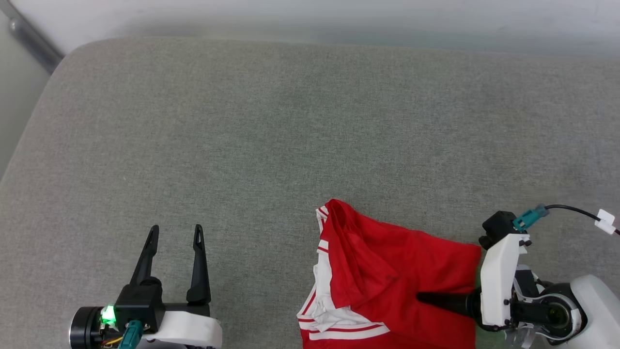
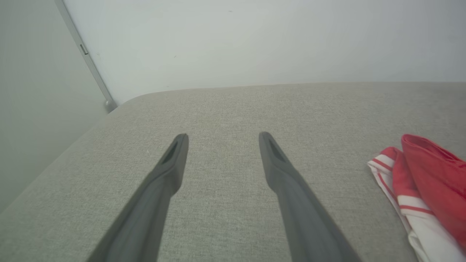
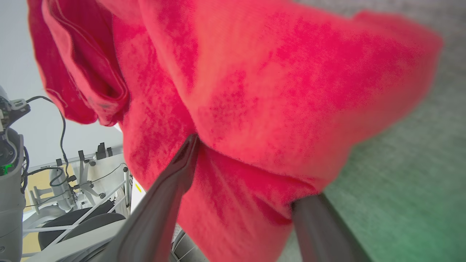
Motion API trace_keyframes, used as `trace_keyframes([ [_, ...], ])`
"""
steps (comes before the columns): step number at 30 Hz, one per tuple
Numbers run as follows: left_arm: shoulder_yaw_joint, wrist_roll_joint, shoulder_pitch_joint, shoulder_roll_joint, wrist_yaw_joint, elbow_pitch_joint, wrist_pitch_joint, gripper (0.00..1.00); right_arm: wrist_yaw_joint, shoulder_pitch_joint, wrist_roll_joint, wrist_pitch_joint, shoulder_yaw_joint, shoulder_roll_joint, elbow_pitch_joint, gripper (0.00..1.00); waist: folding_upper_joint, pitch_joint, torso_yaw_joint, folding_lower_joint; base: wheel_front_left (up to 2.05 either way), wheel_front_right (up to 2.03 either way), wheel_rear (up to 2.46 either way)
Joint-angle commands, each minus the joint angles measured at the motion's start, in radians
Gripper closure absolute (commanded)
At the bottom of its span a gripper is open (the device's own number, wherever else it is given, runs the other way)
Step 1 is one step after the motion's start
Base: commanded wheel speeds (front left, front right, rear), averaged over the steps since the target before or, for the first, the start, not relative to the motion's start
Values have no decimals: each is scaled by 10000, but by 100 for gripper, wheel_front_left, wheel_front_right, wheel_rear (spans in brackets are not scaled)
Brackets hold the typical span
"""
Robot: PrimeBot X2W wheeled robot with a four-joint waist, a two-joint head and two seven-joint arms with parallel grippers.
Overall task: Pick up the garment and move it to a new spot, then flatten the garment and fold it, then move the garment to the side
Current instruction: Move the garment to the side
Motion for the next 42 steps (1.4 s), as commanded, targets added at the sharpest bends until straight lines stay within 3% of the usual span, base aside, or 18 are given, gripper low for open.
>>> trace_keyframes([
  [1,-3,-50,-135,-16,-51,7,-46,0,-25,357,-124,80,462,322,486,0,0,84,80,0,0,0,0],
  [4,28,-45,-195,-22,-58,39,-47,0,-28,313,-315,-112,742,405,654,0,0,156,113,0,0,0,0],
  [5,40,-53,-230,-24,-68,44,-47,0,-37,248,-440,-239,833,337,692,59,0,169,126,0,0,0,0],
  [6,48,-54,-244,-24,-78,57,-47,0,-39,191,-495,-376,898,303,709,100,0,172,131,0,0,0,0],
  [15,147,-18,60,-37,-15,139,-47,0,-22,-704,-280,-1178,1108,-175,271,100,0,-396,-40,0,0,0,0],
  [20,171,4,386,-43,66,109,-47,0,-16,-1159,-311,-1389,1585,-863,-577,100,0,-868,-396,0,0,0,0],
  [25,309,-2,687,-45,184,-29,-47,0,-16,-1735,-445,-1226,2152,-1895,-1818,100,0,-1052,-1088,0,0,0,0],
  [32,489,-54,646,-46,273,-391,-37,0,-16,-2300,-609,-930,2175,-3603,-3240,100,0,-554,-2358,0,0,0,0],
  [37,694,31,264,-1,206,-638,-36,0,-18,-2720,-1053,-1036,1912,-4507,-3396,100,0,182,-3217,0,0,0,0],
  [42,861,25,-327,158,-46,-832,-37,0,-18,-3301,-1924,-1448,1734,-5310,-2969,100,0,961,-3648,0,0,0,0],
])
